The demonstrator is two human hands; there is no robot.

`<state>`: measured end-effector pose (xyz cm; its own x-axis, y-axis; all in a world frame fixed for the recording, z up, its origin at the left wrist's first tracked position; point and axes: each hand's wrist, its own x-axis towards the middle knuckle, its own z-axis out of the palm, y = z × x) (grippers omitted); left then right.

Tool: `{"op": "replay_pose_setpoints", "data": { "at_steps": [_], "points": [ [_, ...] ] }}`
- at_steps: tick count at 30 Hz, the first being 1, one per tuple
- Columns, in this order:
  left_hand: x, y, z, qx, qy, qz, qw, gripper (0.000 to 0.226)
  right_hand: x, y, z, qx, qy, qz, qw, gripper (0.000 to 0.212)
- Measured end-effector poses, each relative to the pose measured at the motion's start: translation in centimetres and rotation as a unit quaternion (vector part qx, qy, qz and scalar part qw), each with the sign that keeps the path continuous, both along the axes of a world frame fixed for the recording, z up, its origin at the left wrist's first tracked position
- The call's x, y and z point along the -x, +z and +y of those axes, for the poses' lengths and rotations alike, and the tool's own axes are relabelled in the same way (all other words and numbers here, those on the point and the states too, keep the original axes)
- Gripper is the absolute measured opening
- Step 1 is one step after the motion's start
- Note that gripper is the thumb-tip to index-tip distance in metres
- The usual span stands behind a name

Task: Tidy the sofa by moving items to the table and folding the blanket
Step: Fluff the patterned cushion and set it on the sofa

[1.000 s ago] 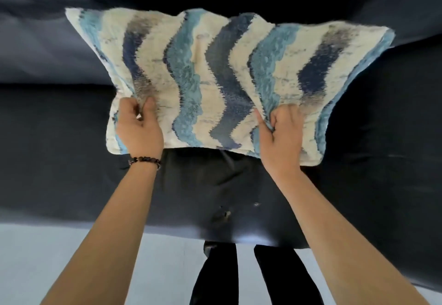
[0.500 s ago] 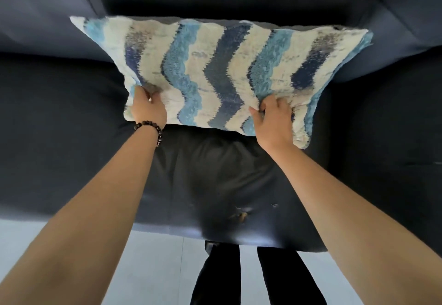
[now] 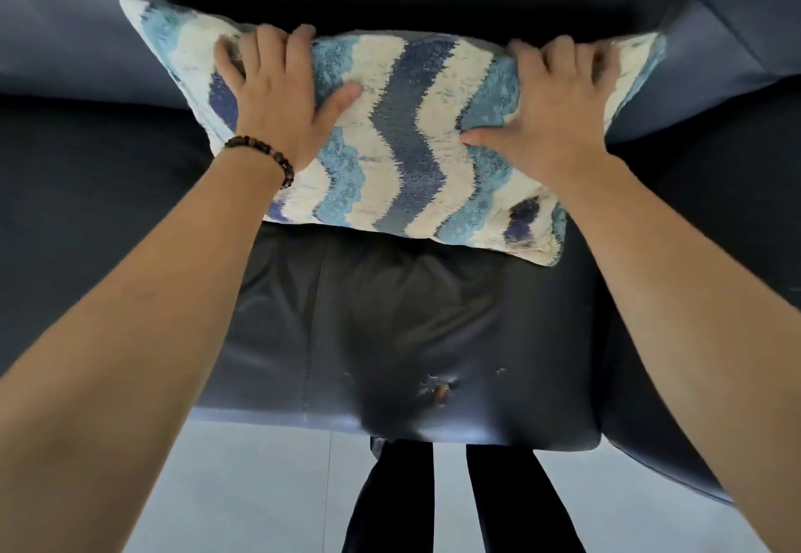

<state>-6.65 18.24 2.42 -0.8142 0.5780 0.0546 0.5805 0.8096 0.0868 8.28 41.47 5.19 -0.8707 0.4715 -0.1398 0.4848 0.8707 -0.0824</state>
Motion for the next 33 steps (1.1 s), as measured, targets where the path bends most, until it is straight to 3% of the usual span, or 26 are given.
{"op": "replay_pose_setpoints", "data": {
  "at_steps": [3,6,11,14,16,19,21,25,29,33],
  "points": [
    [0.1,0.9,0.3,-0.043,0.035,0.07,0.996,0.067,0.3,1.0,-0.1,-0.043,0.011,0.058,0.997,0.081],
    [0.6,2.1,0.0,-0.096,0.037,0.137,0.985,0.06,-0.1,2.1,0.1,-0.098,0.022,0.111,0.989,0.077],
    [0.4,1.0,0.4,0.029,0.024,0.009,0.999,0.066,0.3,0.0,0.3,-0.07,0.054,0.031,0.996,0.101],
    [-1.4,0.5,-0.1,-0.006,0.05,-0.025,0.998,0.061,0.2,-0.2,-0.4,-0.059,0.061,0.024,0.996,0.107],
    [-3.2,1.7,-1.0,-0.129,0.041,-0.042,0.99,0.054,-1.0,0.9,-1.4,-0.026,0.051,0.058,0.997,0.101],
    [-9.1,4.2,-3.0,-0.287,0.051,-0.06,0.955,0.043,-5.5,2.2,-4.5,0.065,0.034,0.172,0.982,0.074],
    [-14.9,5.2,-4.7,-0.311,0.103,-0.137,0.935,0.04,-9.9,2.5,-7.5,0.2,-0.017,0.204,0.958,0.057],
    [-26.7,7.4,-7.5,-0.327,0.207,-0.323,0.864,0.041,-19.9,4.0,-12.5,0.394,-0.115,0.12,0.904,0.036],
    [-34.8,12.8,-9.1,-0.308,0.279,-0.371,0.83,0.037,-26.8,8.9,-14.1,0.445,-0.117,0.035,0.887,0.034],
    [-38.7,22.9,-10.1,-0.344,0.363,-0.353,0.791,0.045,-29.3,17.7,-12.9,0.46,-0.088,0.036,0.883,0.04]
  ]
}}
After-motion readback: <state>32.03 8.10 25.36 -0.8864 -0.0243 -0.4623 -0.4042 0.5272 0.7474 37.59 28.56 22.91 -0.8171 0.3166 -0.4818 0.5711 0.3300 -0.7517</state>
